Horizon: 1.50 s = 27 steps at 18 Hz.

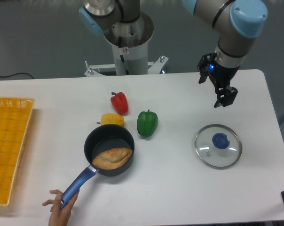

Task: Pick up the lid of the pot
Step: 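Move the gripper down toward the blue knob of the glass lid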

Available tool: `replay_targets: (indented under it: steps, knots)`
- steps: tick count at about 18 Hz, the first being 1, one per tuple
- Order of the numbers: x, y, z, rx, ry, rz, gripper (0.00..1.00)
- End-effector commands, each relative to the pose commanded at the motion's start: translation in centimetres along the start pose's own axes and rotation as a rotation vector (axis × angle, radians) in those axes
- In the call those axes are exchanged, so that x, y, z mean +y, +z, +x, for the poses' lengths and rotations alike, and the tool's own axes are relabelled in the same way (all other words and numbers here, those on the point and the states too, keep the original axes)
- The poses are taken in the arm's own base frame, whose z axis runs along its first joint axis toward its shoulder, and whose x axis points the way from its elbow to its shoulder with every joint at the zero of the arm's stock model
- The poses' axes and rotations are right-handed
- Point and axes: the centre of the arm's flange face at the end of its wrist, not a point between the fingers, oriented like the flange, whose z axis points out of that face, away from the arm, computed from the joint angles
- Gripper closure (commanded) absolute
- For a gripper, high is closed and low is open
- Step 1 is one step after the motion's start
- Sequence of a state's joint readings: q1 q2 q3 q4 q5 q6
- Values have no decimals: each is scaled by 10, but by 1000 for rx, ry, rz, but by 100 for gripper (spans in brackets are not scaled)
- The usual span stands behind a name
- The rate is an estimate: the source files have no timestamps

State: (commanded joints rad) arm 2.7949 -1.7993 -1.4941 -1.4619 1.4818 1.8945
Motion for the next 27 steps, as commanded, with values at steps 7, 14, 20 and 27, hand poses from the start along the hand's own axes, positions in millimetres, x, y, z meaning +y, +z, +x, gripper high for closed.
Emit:
replay_targets:
  steps: [7,14,20,27]
  knots:
    - [1,9,-3,10,-11,-2,0]
    - [19,49,-2,-22,-53,-22,0]
    - [30,61,-11,6,-116,-55,0]
    - [35,90,-30,-21,-291,-60,0]
